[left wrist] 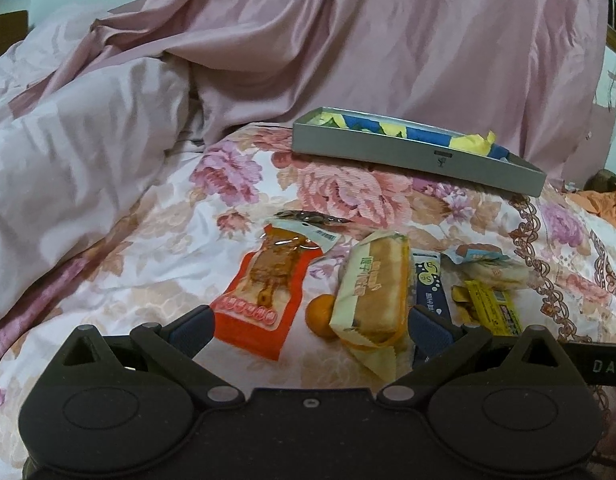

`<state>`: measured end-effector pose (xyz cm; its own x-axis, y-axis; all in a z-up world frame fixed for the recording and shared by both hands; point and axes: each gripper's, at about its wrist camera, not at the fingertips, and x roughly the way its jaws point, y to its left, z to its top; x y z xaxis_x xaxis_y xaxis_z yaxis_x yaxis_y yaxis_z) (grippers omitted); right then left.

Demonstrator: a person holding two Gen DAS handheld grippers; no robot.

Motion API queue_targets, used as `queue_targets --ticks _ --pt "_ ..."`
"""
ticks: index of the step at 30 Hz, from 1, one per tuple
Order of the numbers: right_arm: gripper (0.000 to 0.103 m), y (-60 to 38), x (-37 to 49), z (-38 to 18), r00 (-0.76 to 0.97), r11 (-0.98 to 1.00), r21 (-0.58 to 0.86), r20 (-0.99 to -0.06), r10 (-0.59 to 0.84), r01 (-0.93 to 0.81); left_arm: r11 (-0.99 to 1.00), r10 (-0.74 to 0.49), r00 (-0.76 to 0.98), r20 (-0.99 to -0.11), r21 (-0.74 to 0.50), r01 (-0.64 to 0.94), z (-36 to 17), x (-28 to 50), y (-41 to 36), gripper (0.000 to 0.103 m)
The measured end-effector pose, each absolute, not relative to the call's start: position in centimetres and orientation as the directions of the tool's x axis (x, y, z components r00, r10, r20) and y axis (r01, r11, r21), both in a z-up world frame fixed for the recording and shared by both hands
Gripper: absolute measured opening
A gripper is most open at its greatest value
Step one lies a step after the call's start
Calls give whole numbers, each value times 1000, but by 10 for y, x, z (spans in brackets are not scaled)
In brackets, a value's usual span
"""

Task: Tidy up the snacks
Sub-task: 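Grasp the bread loaf with left tool while right tool grasps yellow biscuit bar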

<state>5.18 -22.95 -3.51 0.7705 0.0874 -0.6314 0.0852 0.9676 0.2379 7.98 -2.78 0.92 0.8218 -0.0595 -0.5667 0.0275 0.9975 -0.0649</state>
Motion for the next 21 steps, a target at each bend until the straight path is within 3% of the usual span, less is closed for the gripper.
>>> queue_targets --ticks 12,21 --pt "103 -235 89 -42 687 979 204 -713 143 8 996 -73 804 -590 -9 84 5 95 -38 102" --pt "103 -239 110 -49 621 978 203 -762 186 -45 985 -151 778 -610 -22 173 -4 107 -43 102"
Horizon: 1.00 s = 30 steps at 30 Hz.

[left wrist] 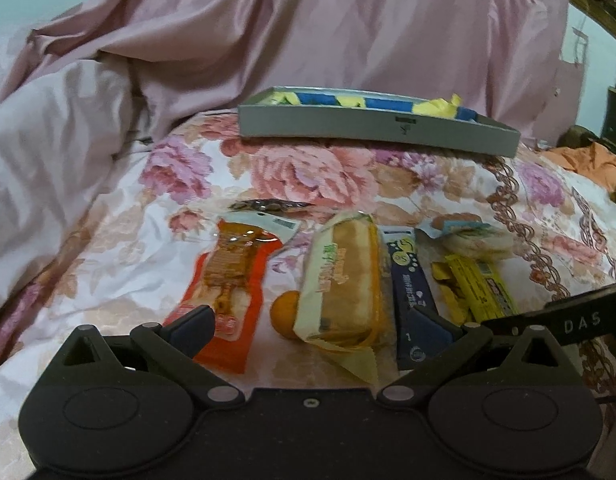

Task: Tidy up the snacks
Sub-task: 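Grasp the bread loaf with left tool while right tool grasps yellow biscuit bar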

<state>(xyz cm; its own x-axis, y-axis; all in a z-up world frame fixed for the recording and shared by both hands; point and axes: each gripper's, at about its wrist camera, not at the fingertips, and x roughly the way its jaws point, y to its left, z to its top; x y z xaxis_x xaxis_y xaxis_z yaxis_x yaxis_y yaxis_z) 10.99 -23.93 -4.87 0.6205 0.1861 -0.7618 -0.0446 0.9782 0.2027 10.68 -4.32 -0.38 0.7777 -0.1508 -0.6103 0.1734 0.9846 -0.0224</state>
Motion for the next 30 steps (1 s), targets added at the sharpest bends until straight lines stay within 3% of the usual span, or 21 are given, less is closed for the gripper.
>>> queue_targets --ticks 4,8,12,16,23,26,30 --pt "101 -242 112 -51 628 970 237 -747 216 -52 978 -185 769 -611 -39 204 -7 118 -45 101" --pt "91 -240 114 -52 640 966 250 -732 234 -67 973 -213 759 -616 -64 221 -11 131 -50 97" --pt "88 -238 115 -53 646 963 260 -723 245 -74 969 -235 757 -610 -82 234 -15 136 -55 92" --pt "80 -236 117 -55 653 965 254 -720 236 -69 964 -257 742 -619 -118 236 -21 144 -57 79" --pt "60 -236 120 -57 669 971 235 -714 206 -49 955 -298 745 -597 -185 234 -25 153 -58 68" --pt "57 -236 121 -58 677 972 229 -709 198 -45 947 -322 741 -589 -214 241 -27 155 -60 59" --pt "54 -235 122 -58 687 972 230 -698 200 -50 950 -311 728 -611 -209 231 -35 157 -64 58"
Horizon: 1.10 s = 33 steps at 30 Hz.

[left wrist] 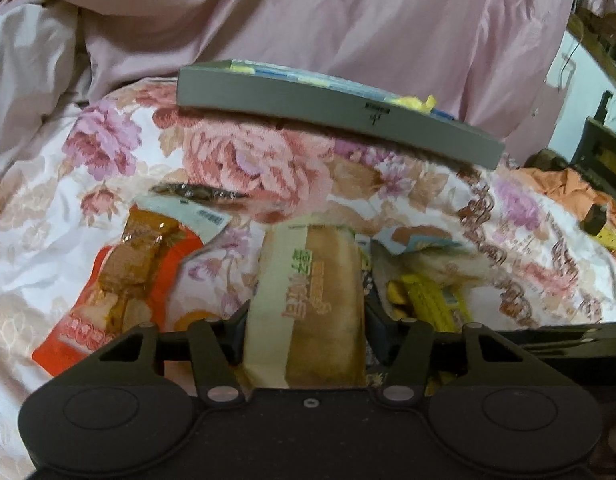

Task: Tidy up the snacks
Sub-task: 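Grasp the bread loaf with left tool while right tool grasps yellow biscuit bar, then carry the bread loaf and yellow bar up and over the grey tray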

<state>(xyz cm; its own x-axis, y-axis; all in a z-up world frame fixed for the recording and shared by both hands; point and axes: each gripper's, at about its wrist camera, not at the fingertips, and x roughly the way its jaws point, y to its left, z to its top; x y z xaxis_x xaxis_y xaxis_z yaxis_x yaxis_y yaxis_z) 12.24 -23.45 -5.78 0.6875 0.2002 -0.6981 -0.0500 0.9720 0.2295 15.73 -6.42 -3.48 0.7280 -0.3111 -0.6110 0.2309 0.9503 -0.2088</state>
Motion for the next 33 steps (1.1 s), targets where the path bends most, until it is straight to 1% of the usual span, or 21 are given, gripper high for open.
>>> queue_targets --ticks 4,7,12,13,16,19,26,33 --pt "53 -233 123 -58 692 971 229 -690 211 -67 955 -295 717 -632 -214 205 -42 161 -63 56" --pt "54 -228 126 -60 697 976 202 -690 197 -76 955 -295 717 -631 -226 194 -43 164 -63 56" --pt "62 -220 129 -63 702 982 159 -688 183 -99 956 -290 727 -622 -226 188 -44 163 -64 54" --pt "61 -218 129 -63 705 984 147 -687 176 -102 955 -291 729 -619 -230 186 -44 162 -64 53" --pt "55 -214 127 -62 718 988 111 -679 152 -104 956 -286 737 -613 -235 176 -43 158 -62 52" --pt "53 -213 126 -62 725 989 97 -673 147 -110 955 -280 744 -606 -252 155 -42 154 -59 52" --pt "52 -207 117 -56 753 986 64 -638 159 -154 949 -278 773 -570 -287 130 -36 142 -47 51" --pt "52 -191 104 -45 797 973 -7 -575 185 -231 948 -252 811 -528 -303 97 -18 131 -37 51"
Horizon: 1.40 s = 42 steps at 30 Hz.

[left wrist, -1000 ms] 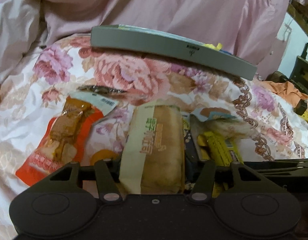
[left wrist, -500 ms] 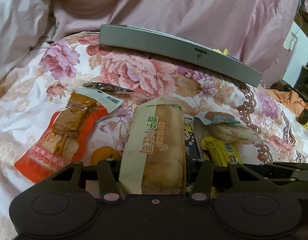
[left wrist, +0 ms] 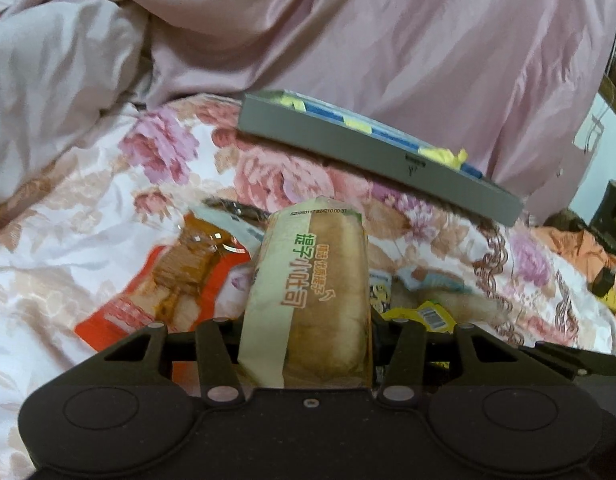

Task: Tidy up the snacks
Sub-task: 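Carry the bread loaf and yellow bar up and over the grey tray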

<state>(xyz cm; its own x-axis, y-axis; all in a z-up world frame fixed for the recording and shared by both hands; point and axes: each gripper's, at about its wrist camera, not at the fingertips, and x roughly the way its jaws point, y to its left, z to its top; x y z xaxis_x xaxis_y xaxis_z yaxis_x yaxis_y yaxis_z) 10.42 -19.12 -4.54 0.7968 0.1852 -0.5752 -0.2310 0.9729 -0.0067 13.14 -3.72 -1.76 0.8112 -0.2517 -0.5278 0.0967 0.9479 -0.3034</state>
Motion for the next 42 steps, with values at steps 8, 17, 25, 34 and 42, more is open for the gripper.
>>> queue_targets --ticks 8,17,25,34,42 --pt "52 -181 93 -33 855 961 -89 -483 189 -263 945 -231 846 -480 -317 78 10 129 -33 51" --pt "52 -201 103 4 933 973 -85 -314 177 -214 964 -165 872 -460 -262 44 45 158 -48 51" --pt "52 -227 145 33 977 980 -119 -160 141 -161 968 -156 897 -415 -244 56 72 204 -75 51" --pt "52 -266 209 47 997 996 -70 -58 54 -58 963 -147 914 -377 -267 44 87 281 -103 51" --pt "52 -298 254 41 996 1000 11 -83 19 -19 948 -150 913 -380 -316 24 77 341 -129 51"
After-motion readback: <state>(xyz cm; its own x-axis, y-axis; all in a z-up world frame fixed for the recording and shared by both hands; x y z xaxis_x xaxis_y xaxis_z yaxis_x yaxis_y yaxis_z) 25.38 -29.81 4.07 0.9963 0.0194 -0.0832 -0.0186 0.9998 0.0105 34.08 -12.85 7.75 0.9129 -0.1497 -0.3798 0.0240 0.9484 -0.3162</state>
